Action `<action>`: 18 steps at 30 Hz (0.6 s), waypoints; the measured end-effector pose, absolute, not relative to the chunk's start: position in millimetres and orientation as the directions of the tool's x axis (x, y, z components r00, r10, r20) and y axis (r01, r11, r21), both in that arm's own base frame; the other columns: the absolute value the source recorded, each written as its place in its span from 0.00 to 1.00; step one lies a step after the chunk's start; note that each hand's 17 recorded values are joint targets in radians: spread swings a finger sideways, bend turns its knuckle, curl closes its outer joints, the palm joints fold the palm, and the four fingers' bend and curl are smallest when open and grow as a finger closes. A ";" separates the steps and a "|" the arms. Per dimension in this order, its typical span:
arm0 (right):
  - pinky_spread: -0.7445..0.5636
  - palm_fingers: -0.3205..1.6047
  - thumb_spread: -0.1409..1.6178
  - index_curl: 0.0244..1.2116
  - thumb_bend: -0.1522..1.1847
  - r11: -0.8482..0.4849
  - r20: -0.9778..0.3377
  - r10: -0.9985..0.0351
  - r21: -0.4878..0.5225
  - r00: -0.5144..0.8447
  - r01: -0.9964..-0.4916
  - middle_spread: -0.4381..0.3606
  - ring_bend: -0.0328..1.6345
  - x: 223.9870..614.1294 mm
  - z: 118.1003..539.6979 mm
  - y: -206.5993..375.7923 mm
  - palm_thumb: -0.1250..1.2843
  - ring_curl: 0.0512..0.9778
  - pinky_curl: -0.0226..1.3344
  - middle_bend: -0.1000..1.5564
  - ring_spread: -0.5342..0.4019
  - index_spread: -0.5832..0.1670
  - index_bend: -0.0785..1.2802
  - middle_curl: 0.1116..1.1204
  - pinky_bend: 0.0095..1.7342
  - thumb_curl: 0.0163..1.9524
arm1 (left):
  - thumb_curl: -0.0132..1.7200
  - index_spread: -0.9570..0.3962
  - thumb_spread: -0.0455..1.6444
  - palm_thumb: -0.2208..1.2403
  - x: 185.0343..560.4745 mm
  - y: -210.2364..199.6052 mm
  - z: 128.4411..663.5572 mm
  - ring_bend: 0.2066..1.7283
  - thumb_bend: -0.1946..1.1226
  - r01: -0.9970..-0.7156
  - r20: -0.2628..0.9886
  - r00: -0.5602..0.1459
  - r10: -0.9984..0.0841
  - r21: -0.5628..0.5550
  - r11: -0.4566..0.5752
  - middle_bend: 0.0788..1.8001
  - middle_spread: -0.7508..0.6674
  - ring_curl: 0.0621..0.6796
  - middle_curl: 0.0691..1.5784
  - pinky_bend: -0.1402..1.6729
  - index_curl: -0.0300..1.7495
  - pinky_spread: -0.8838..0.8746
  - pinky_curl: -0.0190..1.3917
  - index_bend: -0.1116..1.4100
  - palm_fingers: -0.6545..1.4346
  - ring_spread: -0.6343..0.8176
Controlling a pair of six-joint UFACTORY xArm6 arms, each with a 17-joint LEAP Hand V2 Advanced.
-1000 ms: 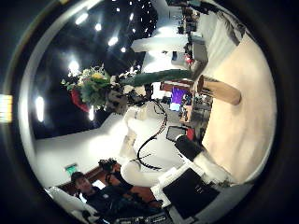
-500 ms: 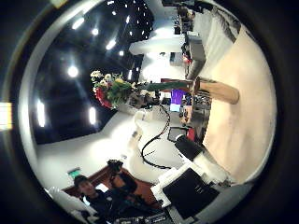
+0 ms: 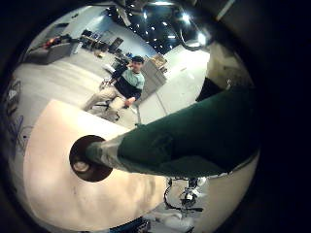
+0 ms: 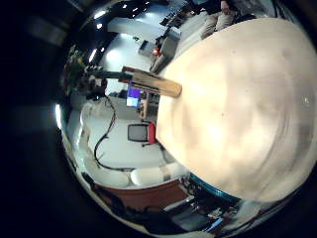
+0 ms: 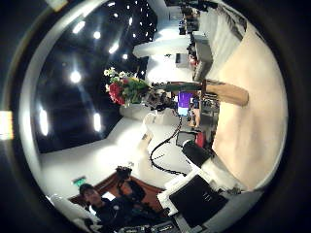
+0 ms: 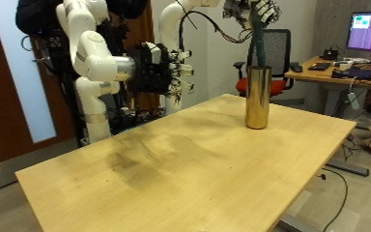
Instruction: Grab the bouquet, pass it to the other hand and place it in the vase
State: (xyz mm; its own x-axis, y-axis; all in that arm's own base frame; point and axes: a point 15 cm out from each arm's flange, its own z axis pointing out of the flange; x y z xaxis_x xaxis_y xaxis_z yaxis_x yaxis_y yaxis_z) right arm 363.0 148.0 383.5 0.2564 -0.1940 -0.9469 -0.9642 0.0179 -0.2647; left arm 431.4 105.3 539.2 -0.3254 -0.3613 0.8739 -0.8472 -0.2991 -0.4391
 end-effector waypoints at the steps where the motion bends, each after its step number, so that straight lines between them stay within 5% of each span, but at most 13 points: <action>1: 0.81 0.16 0.58 0.18 0.09 0.018 -0.947 -0.194 -0.265 0.257 -0.964 0.81 0.25 362.8 383.5 147.9 0.66 0.22 0.25 0.17 0.79 0.37 0.17 0.17 0.25 0.22 | 0.55 0.28 0.28 0.83 431.7 103.8 537.0 0.79 0.13 -0.851 0.875 -0.322 -0.363 -0.435 -0.293 0.73 0.27 0.78 0.42 0.65 0.58 0.16 0.60 0.68 0.87 0.18; 4: 0.81 0.16 0.58 0.19 0.09 0.014 -0.947 -0.192 -0.264 0.257 -0.964 0.80 0.25 362.2 384.0 149.4 0.66 0.22 0.25 0.17 0.79 0.37 0.17 0.18 0.25 0.22 | 0.55 0.28 0.28 0.83 433.8 102.2 526.3 0.79 0.13 -0.865 0.880 -0.307 -0.363 -0.417 -0.279 0.73 0.27 0.78 0.42 0.65 0.58 0.16 0.60 0.68 0.86 0.18; 8: 0.81 0.16 0.58 0.19 0.09 0.013 -0.946 -0.192 -0.267 0.260 -0.964 0.80 0.25 361.9 384.7 149.8 0.66 0.22 0.25 0.17 0.79 0.37 0.18 0.18 0.24 0.22 | 0.50 0.27 0.38 0.70 431.8 104.6 513.1 0.77 0.10 -0.878 0.881 -0.269 -0.389 -0.390 -0.278 0.71 0.27 0.75 0.42 0.66 0.58 0.15 0.59 0.59 0.82 0.16; 10: 0.81 0.17 0.58 0.19 0.09 0.011 -0.947 -0.191 -0.266 0.259 -0.964 0.80 0.25 361.6 384.5 150.2 0.66 0.22 0.25 0.17 0.78 0.37 0.18 0.18 0.24 0.22 | 0.44 0.29 0.45 0.59 431.3 108.4 502.8 0.68 0.08 -0.886 0.879 -0.243 -0.411 -0.374 -0.275 0.67 0.27 0.73 0.43 0.65 0.58 0.14 0.59 0.48 0.60 0.13; 11: 0.81 0.17 0.58 0.20 0.09 0.012 -0.946 -0.192 -0.267 0.260 -0.964 0.80 0.25 361.6 385.0 149.8 0.66 0.22 0.25 0.17 0.78 0.37 0.18 0.18 0.24 0.22 | 0.39 0.36 0.51 0.51 430.4 110.5 497.4 0.61 0.08 -0.890 0.874 -0.231 -0.427 -0.367 -0.271 0.58 0.30 0.69 0.41 0.55 0.57 0.19 0.57 0.44 0.37 0.21; 12: 0.81 0.17 0.58 0.20 0.09 0.013 -0.947 -0.192 -0.266 0.259 -0.964 0.80 0.25 361.6 384.5 149.5 0.66 0.22 0.25 0.17 0.78 0.37 0.18 0.18 0.24 0.22 | 0.36 0.43 0.53 0.47 429.9 112.3 492.5 0.57 0.09 -0.894 0.872 -0.219 -0.438 -0.360 -0.269 0.50 0.37 0.65 0.38 0.47 0.55 0.28 0.55 0.43 0.26 0.29; 14: 0.81 0.17 0.58 0.20 0.09 0.013 -0.946 -0.192 -0.269 0.261 -0.963 0.79 0.25 361.4 384.9 149.4 0.66 0.22 0.25 0.17 0.78 0.37 0.18 0.18 0.24 0.23 | 0.33 0.56 0.55 0.44 432.8 118.2 483.2 0.51 0.10 -0.896 0.872 -0.200 -0.446 -0.347 -0.277 0.37 0.49 0.49 0.29 0.38 0.51 0.42 0.47 0.34 0.22 0.41; 16: 0.81 0.17 0.58 0.20 0.09 0.011 -0.946 -0.192 -0.270 0.263 -0.963 0.79 0.25 361.1 385.8 150.3 0.66 0.22 0.25 0.17 0.77 0.37 0.18 0.18 0.24 0.23 | 0.28 0.74 0.54 0.37 437.7 125.7 476.7 0.39 0.10 -0.891 0.878 -0.189 -0.440 -0.342 -0.300 0.20 0.74 0.36 0.20 0.32 0.41 0.64 0.39 0.15 0.17 0.63; 18: 0.81 0.17 0.58 0.20 0.09 0.012 -0.945 -0.193 -0.271 0.264 -0.962 0.79 0.25 361.3 385.9 149.9 0.66 0.22 0.25 0.17 0.77 0.37 0.18 0.18 0.24 0.23 | 0.25 0.81 0.53 0.35 441.8 133.5 473.1 0.32 0.11 -0.880 0.884 -0.179 -0.432 -0.341 -0.331 0.13 0.83 0.28 0.16 0.28 0.34 0.73 0.35 0.12 0.19 0.72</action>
State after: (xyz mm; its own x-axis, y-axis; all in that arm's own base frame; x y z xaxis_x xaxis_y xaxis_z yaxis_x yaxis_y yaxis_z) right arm 361.3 149.9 385.9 0.2642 -0.1927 -0.9450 -0.9624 0.0117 -0.2715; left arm 441.8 133.5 473.1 -0.1794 -0.4324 0.8837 -0.8799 -0.3311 -0.3407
